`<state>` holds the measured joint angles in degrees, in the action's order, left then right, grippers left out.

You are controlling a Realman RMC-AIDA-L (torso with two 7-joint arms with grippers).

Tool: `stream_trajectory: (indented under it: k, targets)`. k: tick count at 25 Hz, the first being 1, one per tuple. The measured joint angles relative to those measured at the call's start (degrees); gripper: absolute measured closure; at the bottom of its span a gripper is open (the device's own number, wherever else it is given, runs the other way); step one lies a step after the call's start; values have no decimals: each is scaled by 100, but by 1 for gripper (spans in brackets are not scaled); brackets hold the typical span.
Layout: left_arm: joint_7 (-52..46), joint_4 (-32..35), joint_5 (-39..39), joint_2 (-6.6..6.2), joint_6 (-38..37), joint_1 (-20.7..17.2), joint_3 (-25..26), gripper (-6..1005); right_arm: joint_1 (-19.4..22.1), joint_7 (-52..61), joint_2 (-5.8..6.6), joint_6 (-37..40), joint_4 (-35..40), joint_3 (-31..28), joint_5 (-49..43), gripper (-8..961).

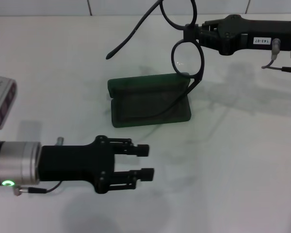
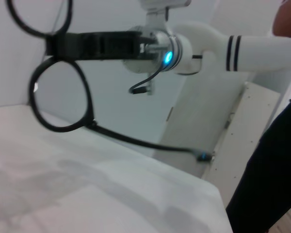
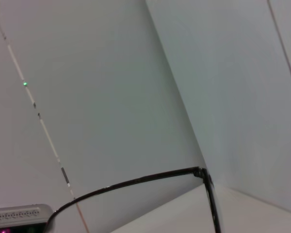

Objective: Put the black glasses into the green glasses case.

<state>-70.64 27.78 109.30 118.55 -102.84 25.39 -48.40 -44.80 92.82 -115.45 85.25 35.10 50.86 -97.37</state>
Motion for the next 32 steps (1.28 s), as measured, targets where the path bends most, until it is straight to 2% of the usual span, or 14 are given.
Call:
stream_trajectory:
  k: [4,12,23,32]
  targets:
    - [109,-135,-34,74,44,158,5,436,38,-305,-13,51,-135,23,197,884]
    - [411,-367,4,89,-12,459,-44,583,154,-467,8,266,-233,-22,336,884]
    - [508,-425,-205,76,-141,546,-12,1001,328,-550,20,685,-242,-30,384,884]
    - [505,-425,-328,70,-354,622,-29,999,357,-554,4,735,-254,-3,386,884]
